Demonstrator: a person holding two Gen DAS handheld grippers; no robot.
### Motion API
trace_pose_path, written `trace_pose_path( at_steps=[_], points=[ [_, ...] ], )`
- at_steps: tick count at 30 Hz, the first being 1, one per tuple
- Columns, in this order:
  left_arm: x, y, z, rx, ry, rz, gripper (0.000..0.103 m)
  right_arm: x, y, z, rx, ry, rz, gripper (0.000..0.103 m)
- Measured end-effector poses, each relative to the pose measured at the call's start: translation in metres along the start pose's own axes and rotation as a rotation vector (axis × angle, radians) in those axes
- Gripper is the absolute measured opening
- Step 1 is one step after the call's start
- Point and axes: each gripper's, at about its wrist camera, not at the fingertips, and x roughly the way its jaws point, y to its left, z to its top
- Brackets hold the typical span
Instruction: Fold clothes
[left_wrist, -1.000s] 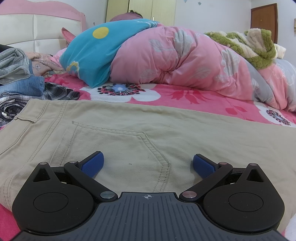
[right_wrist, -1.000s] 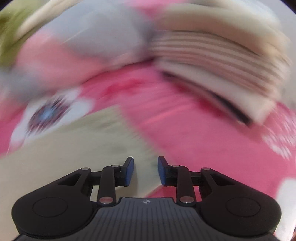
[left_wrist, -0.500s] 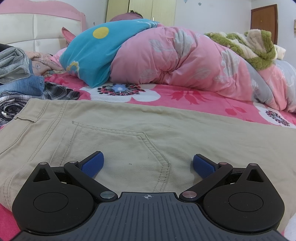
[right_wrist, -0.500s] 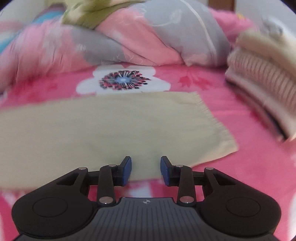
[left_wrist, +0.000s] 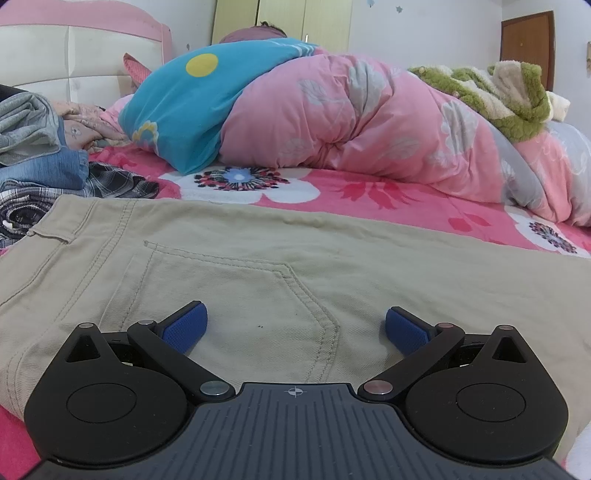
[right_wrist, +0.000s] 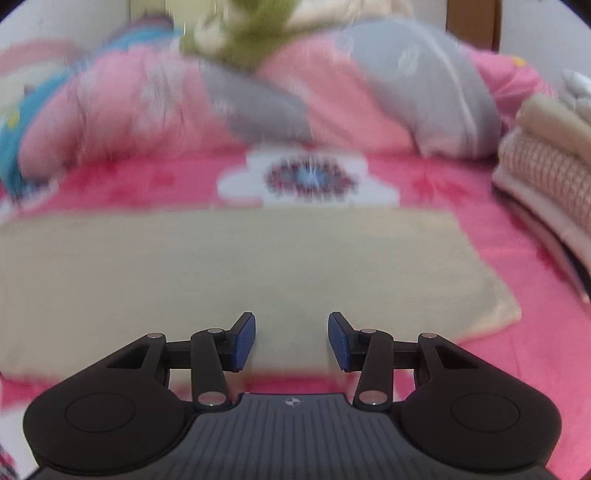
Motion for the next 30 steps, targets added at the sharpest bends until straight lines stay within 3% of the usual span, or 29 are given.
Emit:
trace_pose_path(
  at_steps=[7,15,20,26,30],
  points=[
    [0.0,-0.001,0.0,0.003,0.001,0.005,0.103,-0.032,-0.034,-0.033,0.156,0.026,-0.03,0.046],
    [0.0,-0.001,0.0,-0.001,-0.001,0.001,0.103,-0.02,-0.01,0.009,0.148,-0.094,-0.05,0.046],
    [0.0,-0.001,0.001,-0.002,0.0,0.0,0.103,0.007,-0.014,-0.011,0.137,-0.009,-0.138,0.046],
    [0.001,-0.004,0.001,0.015,0.008,0.016,0.103,-0.035,-0.027,-0.039,0.226,-0.006,-0.214,0.046],
    [0.001,-0.004,0.001,0.014,0.008,0.014,0.103,-0.049,-0.013,-0.022,0.28,-0.051,-0.145,0.046]
  ],
)
